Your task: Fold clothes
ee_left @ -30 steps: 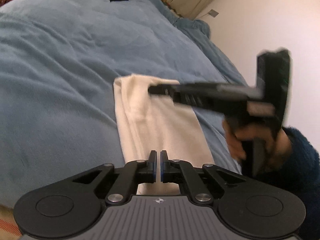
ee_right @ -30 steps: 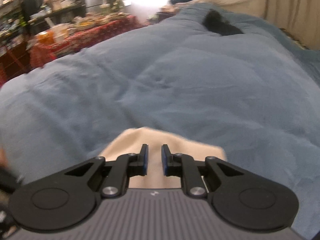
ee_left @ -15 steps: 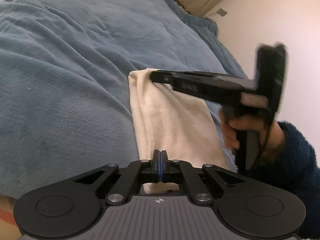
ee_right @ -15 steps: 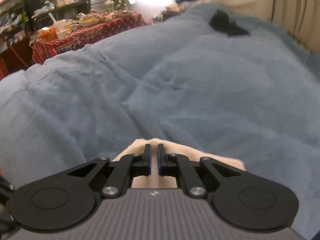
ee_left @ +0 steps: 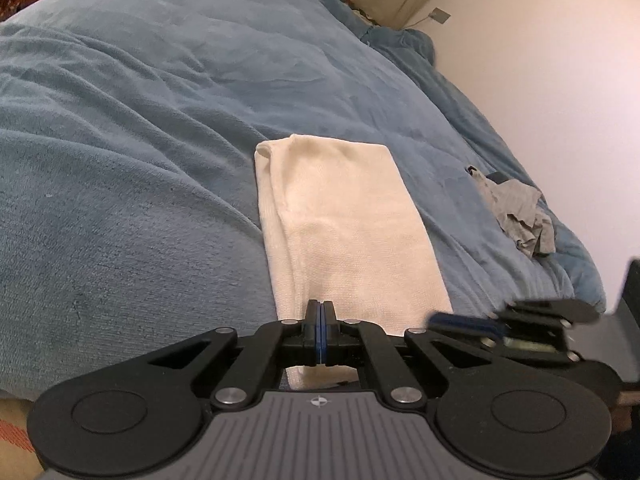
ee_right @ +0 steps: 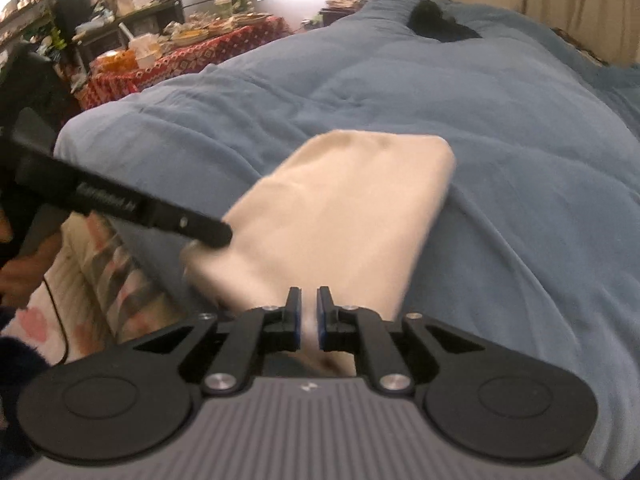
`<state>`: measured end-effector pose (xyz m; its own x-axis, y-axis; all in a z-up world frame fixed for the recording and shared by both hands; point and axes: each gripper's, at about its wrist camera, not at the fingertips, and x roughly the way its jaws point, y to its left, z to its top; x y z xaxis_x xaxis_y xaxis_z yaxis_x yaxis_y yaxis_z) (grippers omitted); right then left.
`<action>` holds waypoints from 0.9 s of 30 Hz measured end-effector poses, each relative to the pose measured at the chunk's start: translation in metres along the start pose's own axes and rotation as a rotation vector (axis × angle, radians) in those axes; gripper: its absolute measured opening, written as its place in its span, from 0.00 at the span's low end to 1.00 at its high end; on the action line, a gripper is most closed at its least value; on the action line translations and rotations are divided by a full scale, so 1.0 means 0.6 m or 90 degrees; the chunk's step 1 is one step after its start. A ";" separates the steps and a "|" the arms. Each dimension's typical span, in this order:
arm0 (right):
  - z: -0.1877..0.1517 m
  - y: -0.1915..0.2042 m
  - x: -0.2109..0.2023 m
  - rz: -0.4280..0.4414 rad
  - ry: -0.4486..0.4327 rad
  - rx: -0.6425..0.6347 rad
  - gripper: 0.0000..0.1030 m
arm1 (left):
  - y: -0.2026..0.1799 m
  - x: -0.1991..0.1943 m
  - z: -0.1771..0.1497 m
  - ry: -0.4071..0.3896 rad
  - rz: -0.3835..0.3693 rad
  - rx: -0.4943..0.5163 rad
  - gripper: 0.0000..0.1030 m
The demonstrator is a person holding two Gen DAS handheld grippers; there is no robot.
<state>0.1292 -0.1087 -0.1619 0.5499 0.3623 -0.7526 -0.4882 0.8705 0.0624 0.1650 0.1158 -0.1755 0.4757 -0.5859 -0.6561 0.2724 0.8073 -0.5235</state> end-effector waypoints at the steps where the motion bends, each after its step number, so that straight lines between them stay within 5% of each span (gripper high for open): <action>1: -0.006 -0.005 -0.014 -0.005 -0.006 0.010 0.06 | -0.003 -0.003 0.000 -0.002 0.002 -0.002 0.02; 4: -0.019 -0.024 -0.044 -0.030 -0.020 0.032 0.08 | -0.014 -0.016 0.004 -0.008 0.003 -0.003 0.14; 7: -0.027 -0.055 -0.061 -0.053 -0.029 0.063 0.14 | -0.015 -0.030 0.013 -0.026 0.007 -0.012 0.40; 13: -0.010 -0.085 -0.063 -0.064 -0.058 0.097 0.33 | 0.017 -0.030 0.044 -0.028 -0.004 -0.066 0.41; 27: 0.040 -0.102 0.044 -0.028 -0.033 0.152 0.48 | 0.045 0.068 0.067 0.031 -0.036 -0.111 0.47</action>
<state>0.1896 -0.1447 -0.1698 0.6037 0.3342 -0.7238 -0.2934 0.9373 0.1881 0.2254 0.1165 -0.1945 0.4208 -0.6367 -0.6462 0.1468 0.7507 -0.6441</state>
